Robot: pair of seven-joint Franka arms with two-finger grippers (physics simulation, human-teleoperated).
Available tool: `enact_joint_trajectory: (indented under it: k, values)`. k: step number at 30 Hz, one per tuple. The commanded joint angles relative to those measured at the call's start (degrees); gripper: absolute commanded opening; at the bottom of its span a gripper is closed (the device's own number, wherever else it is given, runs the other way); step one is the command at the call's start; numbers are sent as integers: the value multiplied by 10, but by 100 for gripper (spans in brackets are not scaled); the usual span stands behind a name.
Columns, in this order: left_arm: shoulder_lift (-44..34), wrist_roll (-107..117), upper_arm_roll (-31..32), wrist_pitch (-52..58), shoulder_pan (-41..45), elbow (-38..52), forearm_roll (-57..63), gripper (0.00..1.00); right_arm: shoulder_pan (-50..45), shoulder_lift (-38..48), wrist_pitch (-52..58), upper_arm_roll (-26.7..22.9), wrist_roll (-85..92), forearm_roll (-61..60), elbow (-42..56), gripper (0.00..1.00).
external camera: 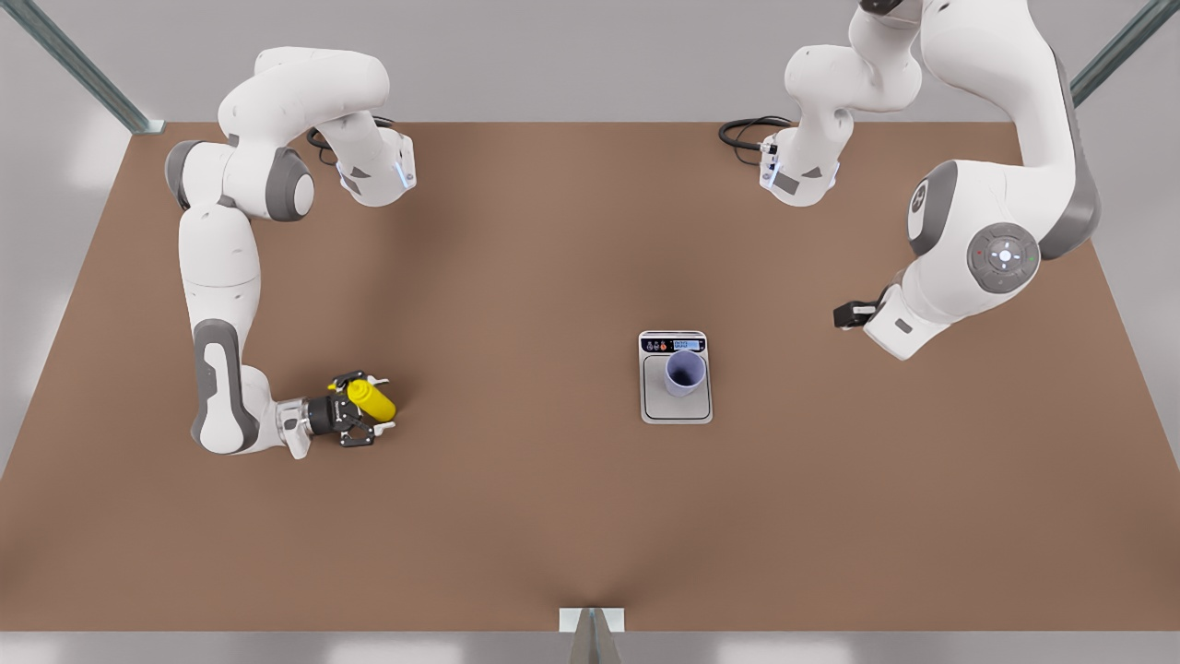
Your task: Move cup to the weight, pick up sauce bottle, pour sauce
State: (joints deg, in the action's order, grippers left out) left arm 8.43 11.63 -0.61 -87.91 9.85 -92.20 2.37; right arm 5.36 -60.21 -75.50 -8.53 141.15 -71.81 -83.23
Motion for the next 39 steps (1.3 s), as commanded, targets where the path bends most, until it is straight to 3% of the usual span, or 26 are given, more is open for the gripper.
enact_joint_trajectory:
  k: [1, 25, 39]
  values:
    - [0, 4, 0, 0, 0, 0, 0, 100, 0, 0, 0, 0, -1, 0, 0, 100]
    - [-1, 5, 0, 2, 0, 1, 0, 100, 40, 4, -9, 4, -9, 46, -1, 100]
    - [-1, 5, 0, 2, 0, 1, 0, 100, 131, 16, -3, 11, -18, 149, 18, 100]
